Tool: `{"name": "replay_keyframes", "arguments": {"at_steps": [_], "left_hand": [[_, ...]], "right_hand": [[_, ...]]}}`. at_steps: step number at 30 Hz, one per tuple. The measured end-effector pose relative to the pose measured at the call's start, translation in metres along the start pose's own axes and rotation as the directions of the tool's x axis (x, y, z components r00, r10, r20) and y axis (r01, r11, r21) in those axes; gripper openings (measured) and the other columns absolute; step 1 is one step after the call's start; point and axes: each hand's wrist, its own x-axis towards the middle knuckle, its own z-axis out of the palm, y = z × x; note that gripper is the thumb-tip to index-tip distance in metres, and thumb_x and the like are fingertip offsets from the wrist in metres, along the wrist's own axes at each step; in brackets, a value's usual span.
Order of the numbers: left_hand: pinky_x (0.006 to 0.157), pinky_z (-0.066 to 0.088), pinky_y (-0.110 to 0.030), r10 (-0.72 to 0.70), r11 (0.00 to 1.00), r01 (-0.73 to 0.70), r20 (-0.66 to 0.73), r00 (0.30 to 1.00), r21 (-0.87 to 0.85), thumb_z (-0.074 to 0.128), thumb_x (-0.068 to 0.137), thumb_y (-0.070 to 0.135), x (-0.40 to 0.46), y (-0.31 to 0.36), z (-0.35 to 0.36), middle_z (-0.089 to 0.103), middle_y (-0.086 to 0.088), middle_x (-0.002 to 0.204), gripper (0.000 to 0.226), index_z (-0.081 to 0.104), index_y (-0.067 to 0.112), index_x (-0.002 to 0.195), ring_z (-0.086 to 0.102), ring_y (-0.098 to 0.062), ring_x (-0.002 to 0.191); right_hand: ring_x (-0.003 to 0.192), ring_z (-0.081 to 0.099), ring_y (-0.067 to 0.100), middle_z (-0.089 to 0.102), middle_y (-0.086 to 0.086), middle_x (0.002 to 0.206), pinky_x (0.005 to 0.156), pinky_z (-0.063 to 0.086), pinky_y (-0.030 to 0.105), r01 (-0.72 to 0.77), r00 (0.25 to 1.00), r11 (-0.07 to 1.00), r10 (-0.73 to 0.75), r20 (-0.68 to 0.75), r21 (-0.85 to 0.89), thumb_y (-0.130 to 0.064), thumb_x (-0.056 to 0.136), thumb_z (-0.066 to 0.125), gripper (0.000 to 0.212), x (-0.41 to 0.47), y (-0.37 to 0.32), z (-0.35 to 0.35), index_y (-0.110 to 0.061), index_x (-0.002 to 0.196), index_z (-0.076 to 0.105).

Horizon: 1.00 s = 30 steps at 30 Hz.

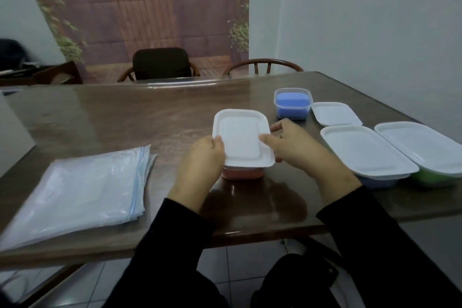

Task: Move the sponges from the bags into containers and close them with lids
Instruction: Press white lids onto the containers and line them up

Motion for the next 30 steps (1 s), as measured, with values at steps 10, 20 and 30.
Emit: {"name": "replay_keyframes", "arguments": {"at_steps": [10, 20, 30], "left_hand": [[0.053, 0.033, -0.030, -0.030, 0.925, 0.014, 0.035, 0.999, 0.380, 0.031, 0.096, 0.033, 0.011, -0.007, 0.001, 0.049, -0.007, 0.062, 0.046, 0.059, 0.005, 0.075, 0.045, -0.022, 0.058], [0.069, 0.043, -0.033, -0.078, 0.939, 0.058, 0.045, 0.996, 0.339, 0.027, 0.099, 0.028, 0.015, -0.009, 0.002, 0.065, -0.020, 0.096, 0.046, 0.062, 0.002, 0.086, 0.060, -0.033, 0.087], [0.075, 0.047, -0.033, -0.113, 0.934, 0.065, 0.119, 0.986, 0.351, 0.027, 0.096, 0.020, 0.025, 0.000, 0.003, 0.068, -0.014, 0.099, 0.036, 0.061, 0.007, 0.091, 0.064, -0.030, 0.093]], "right_hand": [[0.094, 0.057, 0.016, 0.063, 0.004, 0.116, 0.075, 0.040, 0.025, 0.065, 0.988, 0.984, -0.087, -0.129, -0.167, -0.024, 0.093, 0.047, 0.040, -0.008, 0.005, 0.019, -0.016, 0.132, 0.052], [0.100, 0.058, 0.018, 0.062, 0.005, 0.121, 0.081, 0.045, 0.030, 0.075, 0.990, 0.962, -0.102, -0.093, -0.262, -0.030, 0.091, 0.050, 0.044, -0.017, 0.002, 0.017, -0.016, 0.133, 0.050], [0.090, 0.057, 0.020, 0.065, 0.006, 0.112, 0.069, 0.043, 0.029, 0.018, 0.981, 0.924, -0.091, -0.173, -0.382, -0.030, 0.090, 0.046, 0.038, -0.009, -0.002, 0.021, -0.015, 0.122, 0.057]]}}
